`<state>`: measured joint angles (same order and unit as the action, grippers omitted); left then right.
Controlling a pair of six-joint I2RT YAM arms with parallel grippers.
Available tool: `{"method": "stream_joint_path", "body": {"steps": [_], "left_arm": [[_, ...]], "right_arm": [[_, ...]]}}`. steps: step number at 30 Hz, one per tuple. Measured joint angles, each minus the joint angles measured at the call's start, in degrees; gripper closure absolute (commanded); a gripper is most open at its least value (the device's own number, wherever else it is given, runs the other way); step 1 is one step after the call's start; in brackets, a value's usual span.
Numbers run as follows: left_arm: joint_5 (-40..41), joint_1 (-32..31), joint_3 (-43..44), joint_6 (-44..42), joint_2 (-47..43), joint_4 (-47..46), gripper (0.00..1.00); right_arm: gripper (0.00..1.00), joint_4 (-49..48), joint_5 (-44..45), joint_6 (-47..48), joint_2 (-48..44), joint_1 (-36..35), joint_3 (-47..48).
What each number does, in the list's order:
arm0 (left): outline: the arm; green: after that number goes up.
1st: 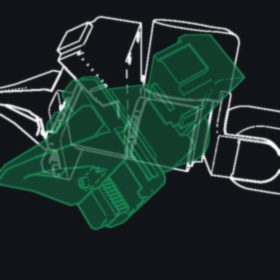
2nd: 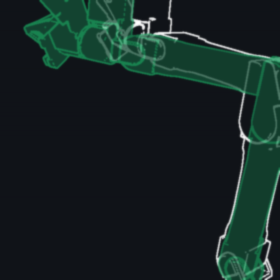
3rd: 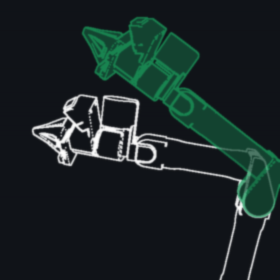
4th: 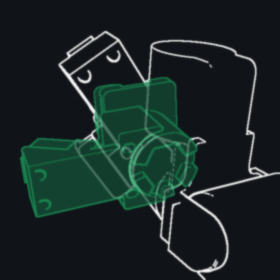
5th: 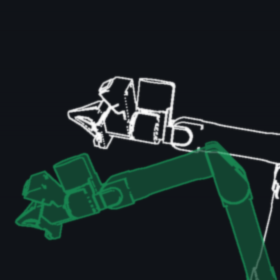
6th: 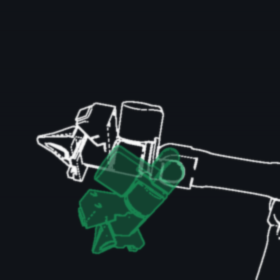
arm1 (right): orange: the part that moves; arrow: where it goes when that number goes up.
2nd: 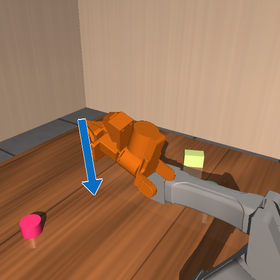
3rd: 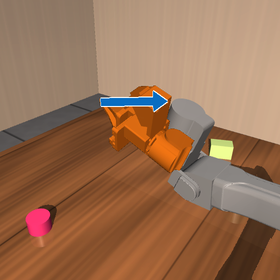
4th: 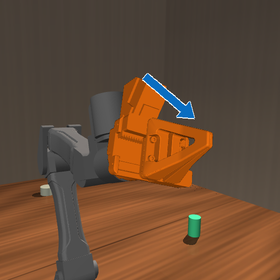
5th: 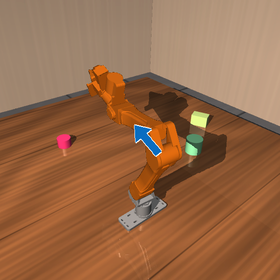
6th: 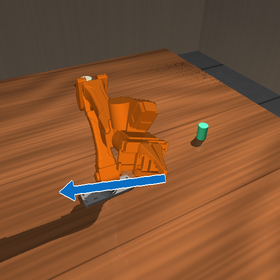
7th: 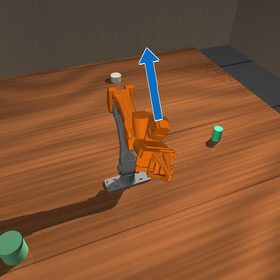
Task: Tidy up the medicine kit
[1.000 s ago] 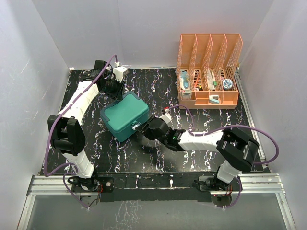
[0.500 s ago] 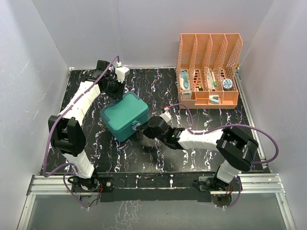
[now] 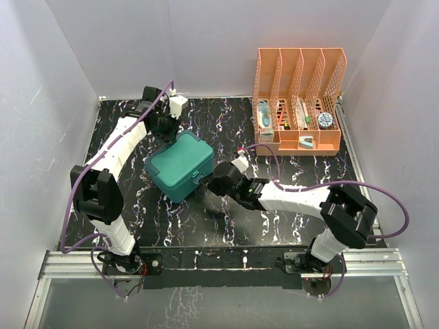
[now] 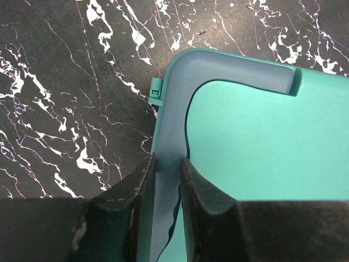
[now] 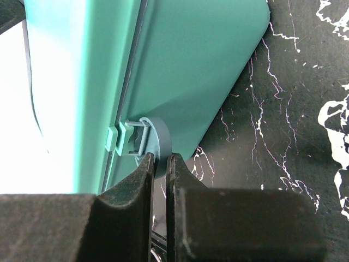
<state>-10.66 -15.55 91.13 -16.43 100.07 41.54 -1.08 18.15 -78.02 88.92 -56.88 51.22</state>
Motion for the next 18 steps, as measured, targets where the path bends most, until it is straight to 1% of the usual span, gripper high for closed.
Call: {"method": "stream_joint_path", "body": {"steps": [7,10,13,18], "left_arm": [[2.4,-0.4,0.0,0.0,0.0,-0.7,0.93],[3.7,-0.7,0.0,-0.1,0.0,-0.9,0.93],[5.0,-1.1,-0.1,-0.1,0.0,-1.2,0.93],[6.9,-2.1,-0.3,-0.1,0.0,-1.7,0.94]], "right_arm": [[1.0,1.7,0.7,0.4,-0.3,0.0,1.6],[0.94,2.8,1.2,0.6,-0.5,0.0,2.6],[0.85,4.0,1.5,1.0,-0.5,0.0,3.8],[0.66,4.3,1.2,2.0,-1.3,-0.1,5.0]]}}
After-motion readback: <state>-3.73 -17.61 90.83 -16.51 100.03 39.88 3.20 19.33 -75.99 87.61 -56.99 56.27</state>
